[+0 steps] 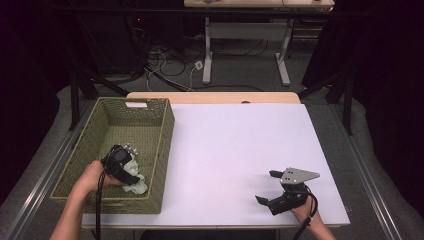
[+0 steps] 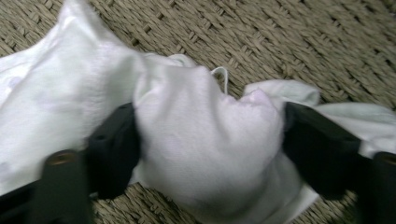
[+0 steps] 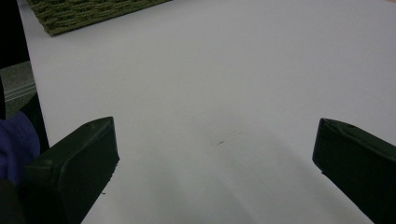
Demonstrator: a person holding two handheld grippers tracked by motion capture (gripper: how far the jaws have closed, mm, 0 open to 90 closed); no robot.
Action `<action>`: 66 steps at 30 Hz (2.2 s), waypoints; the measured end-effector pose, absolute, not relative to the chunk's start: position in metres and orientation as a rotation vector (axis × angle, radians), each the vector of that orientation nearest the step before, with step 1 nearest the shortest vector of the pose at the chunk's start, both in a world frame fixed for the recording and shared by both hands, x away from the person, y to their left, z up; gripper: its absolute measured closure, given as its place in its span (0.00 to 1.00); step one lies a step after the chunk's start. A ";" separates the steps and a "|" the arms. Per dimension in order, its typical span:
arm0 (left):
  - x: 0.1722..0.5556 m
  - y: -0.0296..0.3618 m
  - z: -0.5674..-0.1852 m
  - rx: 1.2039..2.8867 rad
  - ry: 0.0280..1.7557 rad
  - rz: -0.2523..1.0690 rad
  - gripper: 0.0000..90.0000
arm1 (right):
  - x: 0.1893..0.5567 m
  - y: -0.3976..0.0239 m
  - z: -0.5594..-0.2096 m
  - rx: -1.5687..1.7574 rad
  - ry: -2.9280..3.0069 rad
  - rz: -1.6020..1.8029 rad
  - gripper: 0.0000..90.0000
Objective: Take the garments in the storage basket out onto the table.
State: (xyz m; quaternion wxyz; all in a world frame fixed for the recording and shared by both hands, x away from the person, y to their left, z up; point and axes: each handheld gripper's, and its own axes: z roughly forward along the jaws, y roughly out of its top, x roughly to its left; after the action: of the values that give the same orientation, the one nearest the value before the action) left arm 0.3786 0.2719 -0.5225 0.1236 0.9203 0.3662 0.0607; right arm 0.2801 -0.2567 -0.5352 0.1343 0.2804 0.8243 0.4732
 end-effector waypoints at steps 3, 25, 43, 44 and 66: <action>0.379 0.274 -0.521 2.677 1.091 0.234 0.52 | 0.278 -0.256 -0.533 0.810 2.367 1.389 0.00; 0.374 0.276 -0.509 2.572 1.132 0.315 0.79 | 0.280 -0.258 -0.534 0.816 2.360 1.384 0.00; 0.367 0.284 -0.491 2.401 1.150 0.447 0.79 | 0.278 -0.259 -0.534 0.817 2.357 1.380 0.00; 0.367 0.283 -0.490 2.397 1.149 0.454 0.79 | 0.279 -0.259 -0.534 0.817 2.357 1.380 0.00; 0.354 0.284 -0.468 2.210 1.090 0.616 0.79 | 0.279 -0.258 -0.534 0.818 2.349 1.371 0.00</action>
State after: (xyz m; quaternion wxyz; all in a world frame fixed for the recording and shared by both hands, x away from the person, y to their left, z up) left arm 0.3543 0.2842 -0.4685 0.2961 0.8310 0.4099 0.2316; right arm 0.2794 -0.2577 -0.5344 0.1503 0.2847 0.8176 0.4773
